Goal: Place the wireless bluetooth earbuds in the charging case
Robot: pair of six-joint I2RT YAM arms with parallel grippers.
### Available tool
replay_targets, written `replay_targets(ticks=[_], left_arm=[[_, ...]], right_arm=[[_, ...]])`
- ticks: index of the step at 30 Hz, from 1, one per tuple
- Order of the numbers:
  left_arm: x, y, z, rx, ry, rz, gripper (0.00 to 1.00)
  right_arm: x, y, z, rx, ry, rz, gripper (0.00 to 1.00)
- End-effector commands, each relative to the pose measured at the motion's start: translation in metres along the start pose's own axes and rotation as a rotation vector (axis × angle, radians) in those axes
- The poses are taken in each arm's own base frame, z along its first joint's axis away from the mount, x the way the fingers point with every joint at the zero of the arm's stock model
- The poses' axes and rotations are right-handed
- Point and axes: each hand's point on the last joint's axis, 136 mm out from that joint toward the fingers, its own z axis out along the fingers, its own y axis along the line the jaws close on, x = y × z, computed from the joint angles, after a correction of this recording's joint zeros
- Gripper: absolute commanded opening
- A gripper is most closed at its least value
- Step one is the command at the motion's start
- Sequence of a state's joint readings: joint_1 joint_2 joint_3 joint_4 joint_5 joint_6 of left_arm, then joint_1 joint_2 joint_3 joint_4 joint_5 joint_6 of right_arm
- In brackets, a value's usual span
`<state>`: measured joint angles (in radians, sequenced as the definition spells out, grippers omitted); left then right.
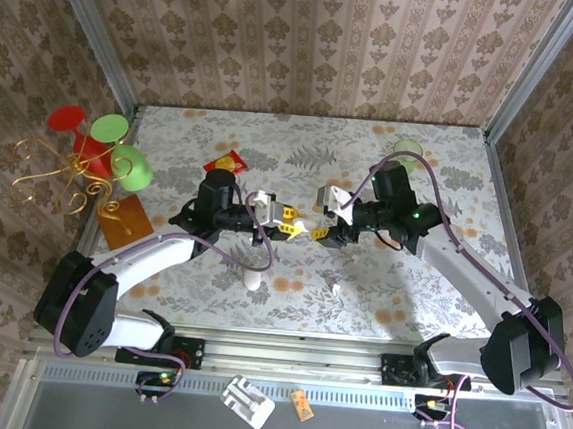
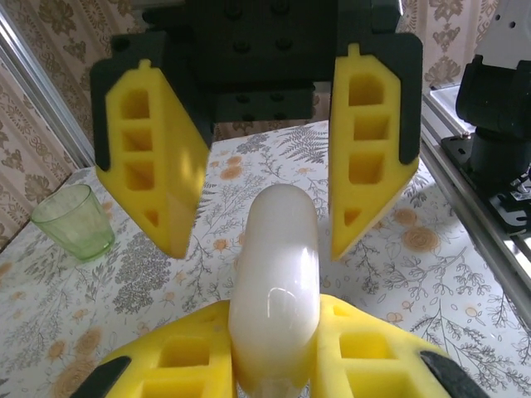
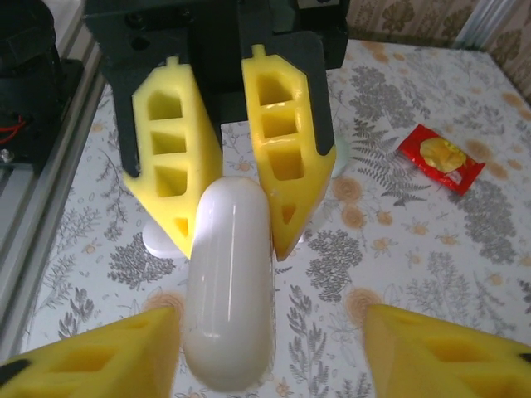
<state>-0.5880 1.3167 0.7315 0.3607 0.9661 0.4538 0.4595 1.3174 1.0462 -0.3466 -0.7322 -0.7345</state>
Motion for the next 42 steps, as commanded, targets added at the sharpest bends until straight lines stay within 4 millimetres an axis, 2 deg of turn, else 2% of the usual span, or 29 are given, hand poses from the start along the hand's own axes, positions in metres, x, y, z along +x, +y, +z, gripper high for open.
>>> replay_targets(ticks=[1, 3, 6, 10, 13, 15, 18, 20, 22, 23, 27, 32, 39, 42], left_arm=[[-0.024, -0.001, -0.005, 0.008, -0.053, 0.005, 0.00], [-0.024, 0.000, -0.006, -0.005, -0.051, -0.013, 0.00], [-0.025, 0.003, -0.007, -0.018, -0.049, -0.033, 0.00], [-0.029, 0.009, -0.006, -0.036, -0.048, -0.082, 0.07], [-0.028, 0.026, -0.008, -0.090, -0.031, -0.176, 0.13], [-0.022, 0.045, -0.014, -0.170, -0.008, -0.290, 0.24], [-0.023, 0.054, -0.024, -0.145, -0.031, -0.352, 0.45], [-0.021, 0.063, -0.031, -0.170, -0.039, -0.469, 0.69], [-0.018, 0.058, -0.034, -0.190, -0.061, -0.449, 0.95], [-0.016, 0.054, -0.038, -0.227, -0.075, -0.394, 1.00], [-0.017, 0.035, -0.040, -0.318, -0.051, -0.257, 1.00], [-0.029, 0.034, -0.048, -0.399, -0.051, -0.349, 1.00], [-0.052, 0.002, -0.037, -0.196, -0.123, -0.352, 1.00], [-0.051, -0.005, -0.032, -0.195, -0.124, -0.338, 1.00]], right_arm=[[-0.012, -0.002, 0.001, -0.008, -0.025, -0.017, 0.38], [-0.011, 0.001, 0.002, -0.026, -0.023, -0.005, 0.34], [-0.011, 0.007, 0.001, -0.043, -0.034, 0.006, 0.23], [-0.016, 0.011, -0.002, -0.044, -0.068, 0.029, 0.21], [-0.023, 0.009, -0.006, -0.025, -0.122, 0.092, 0.20], [-0.026, 0.005, -0.007, 0.007, -0.163, 0.140, 0.20], [-0.031, -0.001, -0.008, 0.032, -0.208, 0.230, 0.17], [-0.033, -0.001, -0.008, 0.020, -0.219, 0.281, 0.15], [-0.035, -0.002, -0.008, 0.014, -0.228, 0.330, 0.13], [-0.036, -0.003, -0.008, 0.012, -0.231, 0.374, 0.12], [-0.040, -0.007, -0.009, 0.014, -0.241, 0.454, 0.07], [-0.048, 0.009, -0.013, -0.056, -0.270, 0.400, 0.03], [-0.059, 0.031, -0.021, -0.154, -0.269, 0.357, 0.04], [-0.064, 0.040, -0.019, -0.179, -0.246, 0.322, 0.03]])
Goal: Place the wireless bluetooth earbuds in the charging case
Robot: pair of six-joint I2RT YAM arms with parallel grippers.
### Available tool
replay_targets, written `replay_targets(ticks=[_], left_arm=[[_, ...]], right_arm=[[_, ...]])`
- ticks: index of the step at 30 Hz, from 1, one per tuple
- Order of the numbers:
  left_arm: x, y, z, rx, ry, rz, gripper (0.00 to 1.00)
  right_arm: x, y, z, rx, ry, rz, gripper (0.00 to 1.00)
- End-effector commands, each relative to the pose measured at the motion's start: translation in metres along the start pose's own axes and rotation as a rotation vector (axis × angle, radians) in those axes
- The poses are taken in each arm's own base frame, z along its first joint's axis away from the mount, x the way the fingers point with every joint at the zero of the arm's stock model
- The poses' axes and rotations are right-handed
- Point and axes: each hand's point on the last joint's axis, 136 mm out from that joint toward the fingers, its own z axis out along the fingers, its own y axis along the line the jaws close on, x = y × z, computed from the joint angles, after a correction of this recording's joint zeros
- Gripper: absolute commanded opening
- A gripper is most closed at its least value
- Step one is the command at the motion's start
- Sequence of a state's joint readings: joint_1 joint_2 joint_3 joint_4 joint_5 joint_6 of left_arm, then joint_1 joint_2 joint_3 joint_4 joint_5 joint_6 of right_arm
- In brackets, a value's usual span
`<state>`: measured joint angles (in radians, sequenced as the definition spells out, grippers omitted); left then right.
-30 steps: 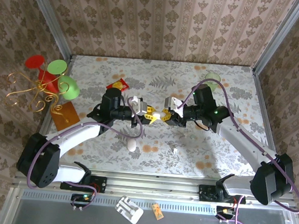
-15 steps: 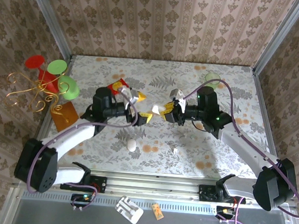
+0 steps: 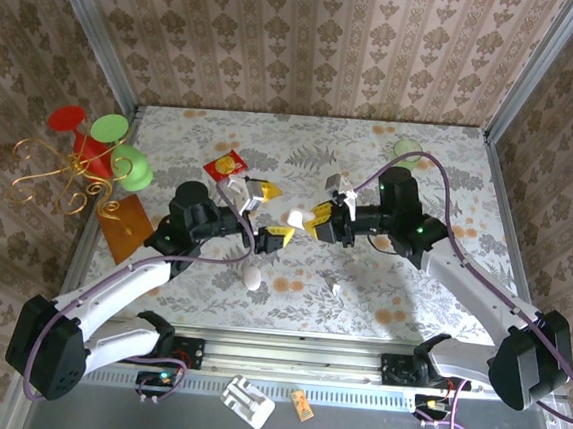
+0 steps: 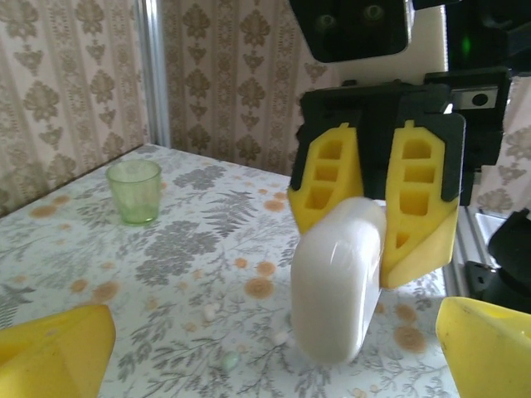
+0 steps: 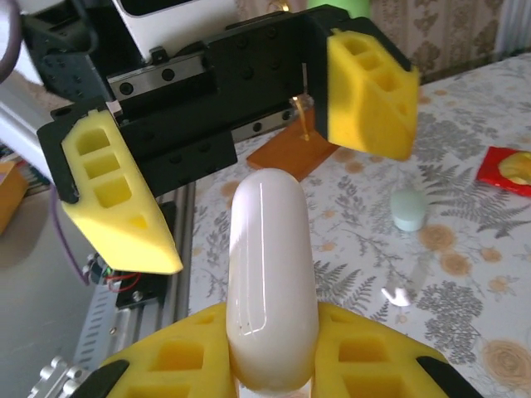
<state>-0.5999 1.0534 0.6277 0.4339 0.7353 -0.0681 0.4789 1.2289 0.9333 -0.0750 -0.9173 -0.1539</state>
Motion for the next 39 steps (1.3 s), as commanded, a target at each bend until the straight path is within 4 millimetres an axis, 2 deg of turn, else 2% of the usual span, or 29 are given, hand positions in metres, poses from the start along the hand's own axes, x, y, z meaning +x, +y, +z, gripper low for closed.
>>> replay_targets(ticks=[1, 4, 7, 9, 13, 17, 20, 25, 39], left_arm=[[-0.004, -0.016, 0.003, 0.059, -0.019, -0.004, 1.00], [-0.007, -0.022, 0.006, 0.105, -0.018, -0.017, 0.98], [-0.012, -0.029, 0.007, 0.141, -0.026, -0.007, 0.84], [-0.015, -0.032, 0.006, 0.153, -0.037, -0.004, 0.81], [-0.020, -0.038, 0.005, 0.189, -0.052, 0.009, 0.67], [-0.022, -0.041, 0.005, 0.214, -0.064, 0.009, 0.47], [-0.022, -0.044, 0.005, 0.226, -0.058, 0.006, 0.45], [-0.019, -0.047, 0.005, 0.238, -0.049, 0.010, 0.33], [-0.024, -0.044, 0.011, 0.246, -0.051, -0.002, 0.38]], right_arm=[[-0.012, 0.025, -0.002, -0.080, 0.012, -0.067, 0.03], [-0.016, 0.026, -0.002, -0.076, 0.014, -0.082, 0.03], [-0.022, 0.027, -0.004, -0.074, -0.010, -0.108, 0.02], [-0.026, 0.029, -0.005, -0.075, -0.026, -0.125, 0.00], [-0.025, 0.030, -0.006, -0.072, -0.024, -0.132, 0.00], [-0.024, 0.032, -0.007, -0.076, -0.024, -0.132, 0.00], [-0.024, 0.034, -0.008, -0.082, -0.033, -0.129, 0.00], [-0.023, 0.036, -0.008, -0.095, -0.044, -0.128, 0.00], [-0.008, 0.035, -0.004, -0.112, 0.000, -0.127, 0.00]])
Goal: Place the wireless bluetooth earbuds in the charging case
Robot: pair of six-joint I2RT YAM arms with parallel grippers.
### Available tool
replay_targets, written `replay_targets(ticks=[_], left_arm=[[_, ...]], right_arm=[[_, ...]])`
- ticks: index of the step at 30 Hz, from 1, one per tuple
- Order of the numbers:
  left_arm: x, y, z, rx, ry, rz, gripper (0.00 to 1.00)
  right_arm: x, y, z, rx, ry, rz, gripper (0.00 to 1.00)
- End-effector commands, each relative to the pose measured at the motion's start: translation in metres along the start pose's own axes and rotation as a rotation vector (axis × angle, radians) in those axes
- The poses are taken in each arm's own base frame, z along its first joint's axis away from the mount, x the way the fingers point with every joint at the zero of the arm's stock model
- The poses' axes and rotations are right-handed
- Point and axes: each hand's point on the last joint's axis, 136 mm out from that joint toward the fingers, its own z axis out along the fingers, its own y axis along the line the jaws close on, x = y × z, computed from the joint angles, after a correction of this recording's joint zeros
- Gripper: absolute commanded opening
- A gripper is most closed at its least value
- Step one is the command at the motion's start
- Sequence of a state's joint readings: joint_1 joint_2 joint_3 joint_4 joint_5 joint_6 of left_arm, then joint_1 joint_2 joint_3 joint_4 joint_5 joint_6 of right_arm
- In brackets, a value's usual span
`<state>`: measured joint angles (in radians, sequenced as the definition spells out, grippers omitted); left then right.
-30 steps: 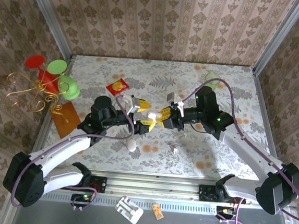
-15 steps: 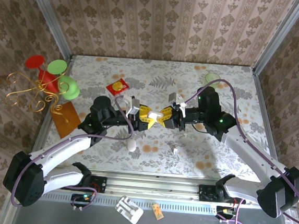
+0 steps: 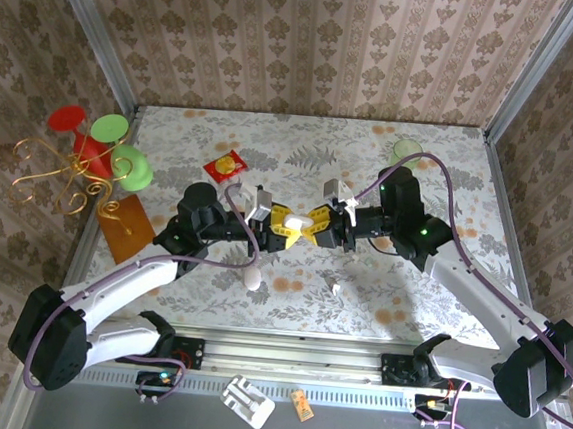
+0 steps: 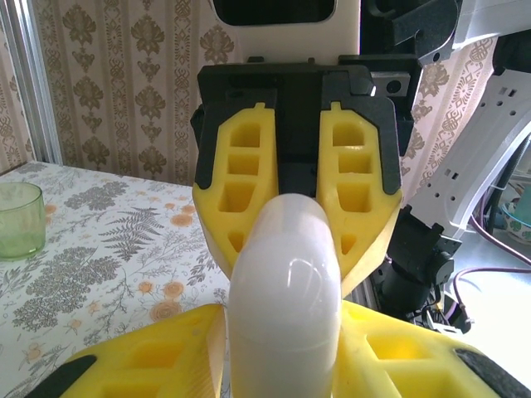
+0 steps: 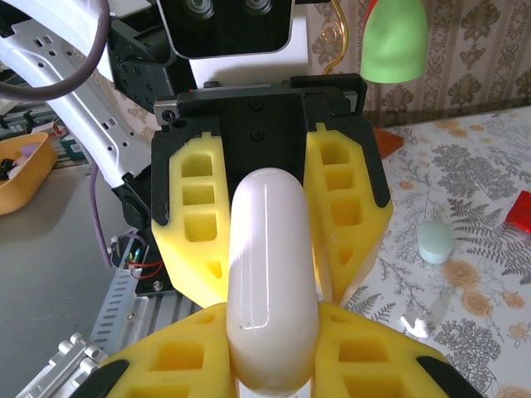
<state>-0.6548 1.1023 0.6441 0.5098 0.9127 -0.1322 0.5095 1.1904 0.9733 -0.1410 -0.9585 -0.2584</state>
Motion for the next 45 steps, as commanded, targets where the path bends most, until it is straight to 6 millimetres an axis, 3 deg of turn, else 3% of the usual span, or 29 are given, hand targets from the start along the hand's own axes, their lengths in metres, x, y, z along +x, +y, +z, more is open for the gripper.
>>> replay_targets(ticks=[1, 4, 10, 13, 16, 18, 31, 35, 43, 45], left_arm=[[-0.019, -0.003, 0.001, 0.016, -0.033, 0.033, 0.40], [-0.019, -0.003, 0.001, 0.012, -0.033, 0.037, 0.38], [-0.017, -0.003, 0.001, 0.022, -0.029, 0.043, 0.11], [-0.012, -0.002, 0.002, 0.016, -0.022, 0.056, 0.06], [-0.008, 0.004, 0.002, -0.013, -0.013, 0.067, 0.00], [-0.008, 0.005, 0.003, -0.012, 0.004, 0.066, 0.00], [0.004, -0.004, -0.001, 0.013, 0.011, 0.129, 0.00], [0.009, -0.004, -0.001, 0.011, 0.013, 0.145, 0.00], [0.010, 0.004, 0.000, -0.020, 0.023, 0.143, 0.00], [0.009, 0.006, 0.002, -0.020, 0.023, 0.137, 0.00]], right_arm=[[0.007, 0.009, 0.001, -0.042, 0.011, -0.004, 0.00], [0.009, 0.008, 0.001, -0.040, 0.019, -0.001, 0.00], [0.010, 0.008, 0.001, -0.037, 0.022, -0.004, 0.00], [0.009, 0.007, 0.000, -0.024, 0.014, -0.006, 0.12], [0.005, 0.004, -0.002, 0.004, -0.016, -0.010, 0.35], [0.001, -0.003, -0.005, 0.038, -0.040, 0.004, 0.43], [-0.008, -0.043, -0.018, 0.193, -0.100, 0.113, 0.60], [-0.011, -0.055, -0.025, 0.248, -0.127, 0.147, 0.71], [-0.009, -0.058, -0.032, 0.289, -0.110, 0.184, 0.95], [-0.009, -0.062, -0.036, 0.317, -0.110, 0.217, 0.96]])
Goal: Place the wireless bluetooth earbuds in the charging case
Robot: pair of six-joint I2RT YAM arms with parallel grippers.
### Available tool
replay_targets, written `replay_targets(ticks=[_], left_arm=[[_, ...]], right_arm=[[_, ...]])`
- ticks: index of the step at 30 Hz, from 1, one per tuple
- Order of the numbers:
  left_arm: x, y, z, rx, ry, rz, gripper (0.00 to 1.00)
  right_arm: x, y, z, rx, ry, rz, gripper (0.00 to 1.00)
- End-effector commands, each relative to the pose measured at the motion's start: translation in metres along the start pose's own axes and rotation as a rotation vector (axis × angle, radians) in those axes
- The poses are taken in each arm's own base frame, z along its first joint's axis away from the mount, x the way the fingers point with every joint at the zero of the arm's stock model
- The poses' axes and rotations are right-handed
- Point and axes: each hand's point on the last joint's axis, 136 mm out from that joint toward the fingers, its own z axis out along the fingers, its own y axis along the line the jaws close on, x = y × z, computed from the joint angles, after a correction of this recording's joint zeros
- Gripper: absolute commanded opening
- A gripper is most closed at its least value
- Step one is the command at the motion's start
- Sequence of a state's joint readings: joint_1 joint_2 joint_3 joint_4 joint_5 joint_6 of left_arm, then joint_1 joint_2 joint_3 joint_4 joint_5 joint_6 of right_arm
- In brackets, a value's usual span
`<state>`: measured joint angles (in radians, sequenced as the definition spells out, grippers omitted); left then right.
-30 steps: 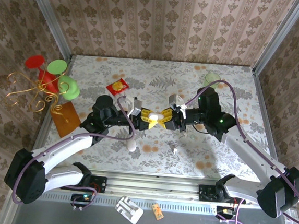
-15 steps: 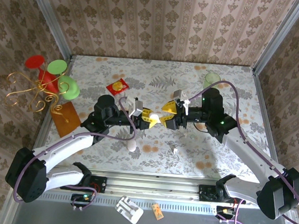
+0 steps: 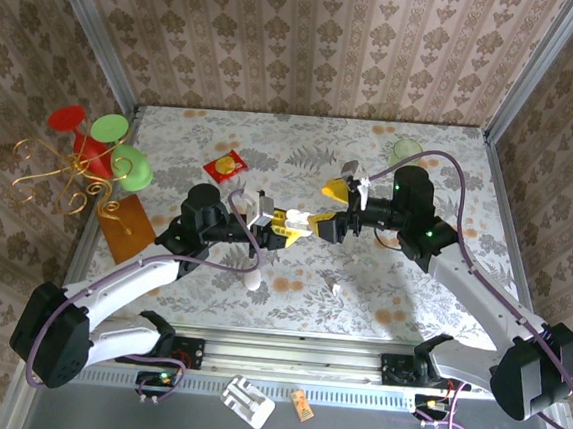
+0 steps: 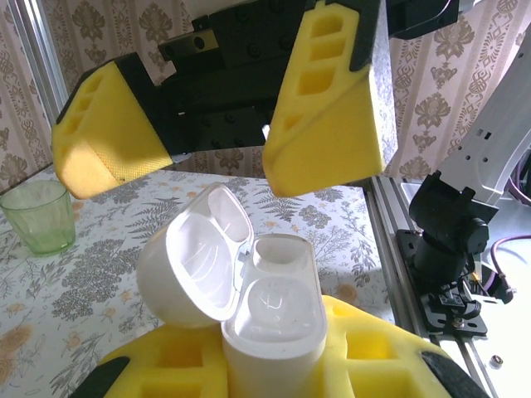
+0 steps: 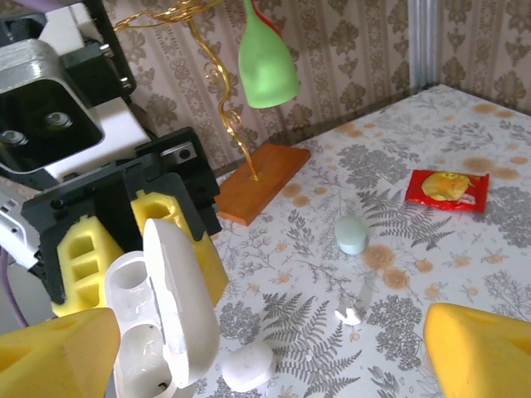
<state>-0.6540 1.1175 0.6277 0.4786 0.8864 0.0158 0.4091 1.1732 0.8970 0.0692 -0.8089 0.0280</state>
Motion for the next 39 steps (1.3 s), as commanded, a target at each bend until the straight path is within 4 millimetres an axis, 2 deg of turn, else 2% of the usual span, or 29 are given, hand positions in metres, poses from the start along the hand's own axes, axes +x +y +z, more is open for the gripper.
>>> replay_targets(ticks=[1, 5, 8, 11, 15, 19, 22, 28, 30, 33, 36, 39], left_arm=[[-0.009, 0.000, 0.001, 0.007, -0.017, 0.033, 0.00], [-0.010, 0.003, 0.001, -0.007, -0.021, 0.051, 0.00], [-0.007, 0.014, 0.001, -0.064, -0.010, 0.070, 0.00], [-0.005, 0.024, 0.000, -0.115, -0.006, 0.107, 0.00], [-0.005, 0.042, 0.000, -0.209, -0.009, 0.165, 0.00], [-0.001, 0.058, -0.006, -0.293, -0.016, 0.190, 0.00], [0.001, 0.065, -0.009, -0.323, -0.025, 0.197, 0.00], [0.005, 0.080, -0.019, -0.382, -0.056, 0.192, 0.00], [0.006, 0.085, -0.024, -0.395, -0.070, 0.181, 0.00], [0.011, 0.093, -0.029, -0.411, -0.066, 0.162, 0.00], [0.011, 0.096, -0.033, -0.424, -0.068, 0.162, 0.00], [0.009, 0.097, -0.035, -0.430, -0.062, 0.160, 0.00]], right_arm=[[-0.009, -0.007, -0.010, 0.069, -0.011, 0.033, 0.97], [-0.009, -0.002, -0.012, 0.046, -0.012, 0.002, 1.00], [-0.015, -0.004, -0.017, 0.074, -0.046, 0.006, 1.00], [-0.013, -0.027, -0.028, 0.216, -0.081, 0.073, 1.00], [0.004, -0.068, -0.051, 0.432, -0.141, 0.206, 1.00], [0.038, -0.087, -0.072, 0.582, -0.081, 0.348, 0.99], [0.076, -0.094, -0.085, 0.702, 0.031, 0.476, 0.93], [0.149, -0.079, -0.094, 0.864, 0.235, 0.601, 0.88], [0.171, -0.072, -0.091, 0.896, 0.291, 0.636, 0.85], [0.193, -0.061, -0.072, 0.870, 0.339, 0.674, 0.82], [0.211, -0.057, -0.057, 0.863, 0.389, 0.718, 0.73], [0.230, -0.052, -0.049, 0.873, 0.462, 0.758, 0.64]])
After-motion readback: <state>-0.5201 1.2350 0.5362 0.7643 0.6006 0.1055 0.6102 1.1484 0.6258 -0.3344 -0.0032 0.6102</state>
